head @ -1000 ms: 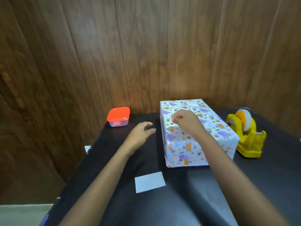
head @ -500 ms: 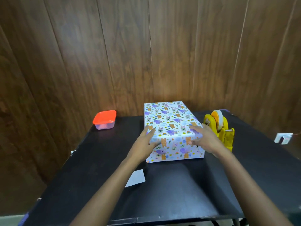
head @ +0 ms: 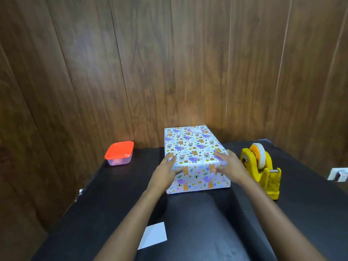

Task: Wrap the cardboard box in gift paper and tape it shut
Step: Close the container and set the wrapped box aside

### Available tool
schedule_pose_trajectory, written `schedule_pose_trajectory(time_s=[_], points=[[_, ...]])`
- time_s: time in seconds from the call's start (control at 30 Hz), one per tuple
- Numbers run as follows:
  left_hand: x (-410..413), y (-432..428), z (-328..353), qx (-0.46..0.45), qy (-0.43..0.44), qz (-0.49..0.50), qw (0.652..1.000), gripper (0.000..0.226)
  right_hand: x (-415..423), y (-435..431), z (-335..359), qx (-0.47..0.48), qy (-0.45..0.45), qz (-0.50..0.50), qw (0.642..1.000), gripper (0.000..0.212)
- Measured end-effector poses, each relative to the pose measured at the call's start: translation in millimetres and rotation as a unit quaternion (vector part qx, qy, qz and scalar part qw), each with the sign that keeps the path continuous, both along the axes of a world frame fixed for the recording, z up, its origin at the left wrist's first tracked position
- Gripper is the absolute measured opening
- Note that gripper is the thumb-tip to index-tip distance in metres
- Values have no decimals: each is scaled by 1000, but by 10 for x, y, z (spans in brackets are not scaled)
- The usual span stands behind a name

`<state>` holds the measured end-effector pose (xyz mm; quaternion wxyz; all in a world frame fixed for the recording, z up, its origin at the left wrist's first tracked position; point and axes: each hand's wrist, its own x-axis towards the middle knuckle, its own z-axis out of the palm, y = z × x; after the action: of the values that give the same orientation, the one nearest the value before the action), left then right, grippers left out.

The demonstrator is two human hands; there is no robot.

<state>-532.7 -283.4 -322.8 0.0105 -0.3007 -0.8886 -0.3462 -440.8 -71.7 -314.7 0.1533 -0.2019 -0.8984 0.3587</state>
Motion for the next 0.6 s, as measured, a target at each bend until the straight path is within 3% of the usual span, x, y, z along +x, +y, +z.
schedule_pose_trajectory(time_s=[0.13,0.2,0.27,0.37,0.47,0.6], points=[[15,-8,-8,-39,17,12,999,58,51,-26,35,21,-21,12,999,72],[59,-10,2,-79,74,22,994,58,142,-9,74,47,5,-11,999,70],[152,48,16,-72,145,19,987,53,308,52,91,123,51,-91,987,64],[416,236,53,26,193,-28,980,42,542,139,0,197,61,-263,943,57],[714,553,15,56,208,-98,972,38,702,241,-127,66,3,-328,942,63],[944,875,-104,88,142,-133,977,34,860,377,-176,-65,40,-279,957,44]])
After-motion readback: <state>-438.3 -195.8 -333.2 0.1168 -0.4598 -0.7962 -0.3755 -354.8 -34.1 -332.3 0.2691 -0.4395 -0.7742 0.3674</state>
